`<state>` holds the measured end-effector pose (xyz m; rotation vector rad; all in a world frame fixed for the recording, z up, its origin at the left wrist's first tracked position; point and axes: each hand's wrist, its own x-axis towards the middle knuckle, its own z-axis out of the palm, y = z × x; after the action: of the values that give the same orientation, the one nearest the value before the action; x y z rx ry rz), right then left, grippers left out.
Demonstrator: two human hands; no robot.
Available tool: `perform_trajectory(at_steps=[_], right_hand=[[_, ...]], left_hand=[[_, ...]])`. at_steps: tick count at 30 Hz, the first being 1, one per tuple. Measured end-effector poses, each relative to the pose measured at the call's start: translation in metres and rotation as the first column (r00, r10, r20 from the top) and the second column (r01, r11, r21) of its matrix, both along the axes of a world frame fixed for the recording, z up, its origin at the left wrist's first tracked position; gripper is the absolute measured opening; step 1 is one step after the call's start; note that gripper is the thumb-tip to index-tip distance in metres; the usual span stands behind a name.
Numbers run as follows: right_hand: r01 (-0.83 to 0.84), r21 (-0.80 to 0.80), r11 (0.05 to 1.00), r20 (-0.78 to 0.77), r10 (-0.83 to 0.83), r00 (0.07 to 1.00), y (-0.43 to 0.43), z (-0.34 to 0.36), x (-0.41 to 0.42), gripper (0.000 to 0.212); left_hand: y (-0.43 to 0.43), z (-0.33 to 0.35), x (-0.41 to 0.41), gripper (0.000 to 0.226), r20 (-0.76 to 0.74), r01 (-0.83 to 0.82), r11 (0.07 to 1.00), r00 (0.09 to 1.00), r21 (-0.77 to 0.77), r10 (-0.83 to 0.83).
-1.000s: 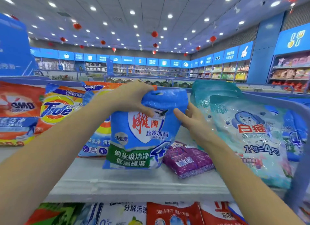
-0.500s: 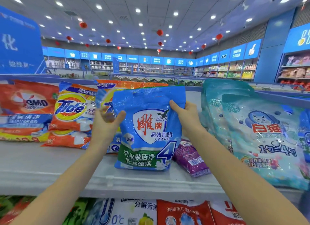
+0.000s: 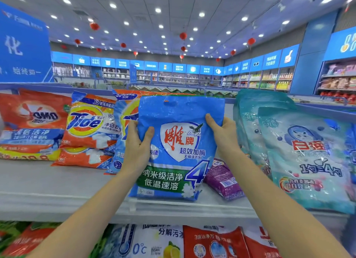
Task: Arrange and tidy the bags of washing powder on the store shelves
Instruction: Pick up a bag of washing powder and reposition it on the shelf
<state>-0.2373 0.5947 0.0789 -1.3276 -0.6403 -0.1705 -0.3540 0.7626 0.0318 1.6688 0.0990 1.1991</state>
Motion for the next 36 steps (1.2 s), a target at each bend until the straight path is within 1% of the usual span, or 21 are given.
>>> perform_trajectory(at_steps=[2,3,5,7,9,11,12,15,17,19,21,23,25,27,28,30,32,33,34,35,36], right_hand=[[-0.052,0.042,0.998,-0.107,0.057,0.993,0.001,-0.015,0.001,0.011],[-0.104,0.052,0.993,-0.136,0.11,0.985,-0.001,-0.023,-0.001,0.016],[-0.181,-0.004,0.983,-0.113,0.179,0.977,-0.009,-0.04,-0.007,0.041],[-0.184,-0.093,0.978,-0.028,0.183,0.983,-0.017,-0.06,-0.017,0.05],[-0.115,-0.195,0.974,0.043,0.126,0.991,-0.022,-0.076,-0.024,0.039],[-0.097,-0.206,0.974,0.052,0.11,0.993,-0.024,-0.081,-0.032,0.012],[-0.098,-0.188,0.977,0.06,0.111,0.992,-0.025,-0.082,-0.036,0.005],[0.029,-0.154,0.988,0.208,0.004,0.978,-0.026,-0.08,-0.047,0.006],[0.107,-0.13,0.986,0.285,-0.066,0.956,-0.024,-0.079,-0.051,0.015],[0.148,-0.142,0.979,0.338,-0.093,0.937,-0.022,-0.078,-0.052,0.023],[0.164,-0.185,0.969,0.357,-0.089,0.93,-0.024,-0.081,-0.051,0.025],[0.152,-0.147,0.977,0.272,-0.108,0.956,-0.027,-0.086,-0.05,0.02],[0.097,0.011,0.995,0.028,-0.097,0.995,-0.028,-0.094,-0.052,0.016],[0.004,0.175,0.985,-0.236,0.038,0.971,-0.024,-0.098,-0.06,0.016],[-0.04,0.212,0.976,-0.328,0.11,0.938,-0.022,-0.101,-0.062,0.017],[-0.107,0.189,0.976,-0.406,0.177,0.897,-0.02,-0.101,-0.062,0.016],[-0.117,0.104,0.988,-0.341,0.146,0.929,-0.021,-0.096,-0.057,0.006],[-0.091,0.041,0.995,-0.258,0.099,0.961,-0.023,-0.091,-0.053,0.019],[-0.089,-0.028,0.996,-0.164,0.083,0.983,-0.024,-0.082,-0.047,0.039],[-0.129,-0.07,0.989,-0.091,0.123,0.988,-0.024,-0.071,-0.043,0.059],[-0.206,-0.079,0.975,-0.071,0.201,0.977,-0.02,-0.058,-0.04,0.075]], left_hand=[[0.003,-0.004,0.004,0.014,-0.016,-0.019,0.999,1.0,-0.031,0.018],[0.003,-0.003,0.003,0.02,-0.016,-0.024,0.997,1.0,-0.068,0.023],[0.007,0.001,0.001,0.023,0.001,-0.04,0.988,0.999,-0.149,0.041],[0.015,0.009,-0.002,0.037,0.021,-0.063,0.969,0.997,-0.238,0.071],[0.02,0.02,-0.005,0.041,0.039,-0.088,0.945,0.994,-0.315,0.106],[0.023,0.034,-0.007,0.026,0.082,-0.073,0.934,0.991,-0.35,0.108],[0.024,0.039,-0.007,0.016,0.099,-0.075,0.934,0.988,-0.349,0.116],[0.022,0.052,-0.01,0.008,0.134,-0.077,0.944,0.983,-0.321,0.125],[0.021,0.055,-0.011,0.009,0.146,-0.065,0.944,0.982,-0.324,0.118],[0.018,0.056,-0.011,0.01,0.166,-0.051,0.947,0.98,-0.317,0.109],[0.017,0.054,-0.009,0.01,0.162,-0.049,0.95,0.981,-0.308,0.103],[0.019,0.053,-0.009,0.01,0.163,-0.048,0.945,0.981,-0.323,0.105],[0.023,0.055,-0.009,0.014,0.167,-0.055,0.925,0.978,-0.377,0.127],[0.025,0.061,-0.01,0.018,0.178,-0.08,0.918,0.971,-0.388,0.159],[0.024,0.064,-0.011,0.02,0.176,-0.104,0.926,0.968,-0.363,0.177],[0.019,0.069,-0.012,0.025,0.189,-0.128,0.943,0.963,-0.308,0.192],[0.016,0.073,-0.016,0.025,0.2,-0.118,0.958,0.964,-0.262,0.173],[0.014,0.076,-0.018,0.024,0.206,-0.106,0.964,0.966,-0.244,0.158],[0.012,0.078,-0.019,0.022,0.215,-0.093,0.969,0.966,-0.228,0.144],[0.008,0.08,-0.021,0.02,0.224,-0.079,0.975,0.967,-0.209,0.126],[0.004,0.08,-0.02,0.017,0.23,-0.063,0.98,0.967,-0.188,0.106]])
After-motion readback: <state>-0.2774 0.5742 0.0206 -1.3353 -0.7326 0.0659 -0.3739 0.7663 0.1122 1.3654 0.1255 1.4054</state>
